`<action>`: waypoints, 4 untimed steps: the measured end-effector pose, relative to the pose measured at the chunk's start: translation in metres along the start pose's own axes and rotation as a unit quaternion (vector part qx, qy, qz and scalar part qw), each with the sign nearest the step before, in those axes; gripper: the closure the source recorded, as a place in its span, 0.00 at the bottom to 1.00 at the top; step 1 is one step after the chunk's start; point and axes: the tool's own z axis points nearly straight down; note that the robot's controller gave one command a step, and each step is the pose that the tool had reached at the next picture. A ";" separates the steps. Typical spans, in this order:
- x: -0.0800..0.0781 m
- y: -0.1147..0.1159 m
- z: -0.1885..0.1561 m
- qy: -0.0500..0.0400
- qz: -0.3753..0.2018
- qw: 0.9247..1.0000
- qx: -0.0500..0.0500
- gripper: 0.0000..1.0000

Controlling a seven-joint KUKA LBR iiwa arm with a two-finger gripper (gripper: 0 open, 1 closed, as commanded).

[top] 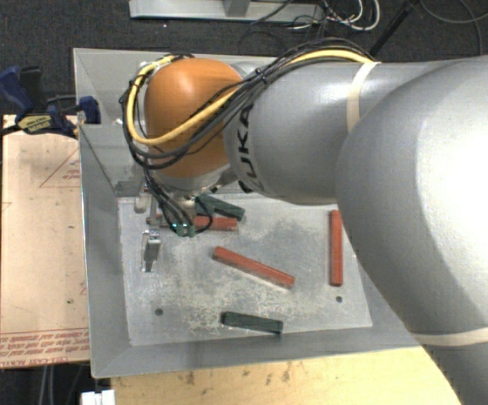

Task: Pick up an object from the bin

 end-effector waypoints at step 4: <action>-0.032 -0.107 0.055 -0.004 0.036 0.999 -0.001 0.00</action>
Offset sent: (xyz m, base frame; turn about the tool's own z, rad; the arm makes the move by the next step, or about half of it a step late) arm 0.0449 -0.0751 -0.0814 0.0252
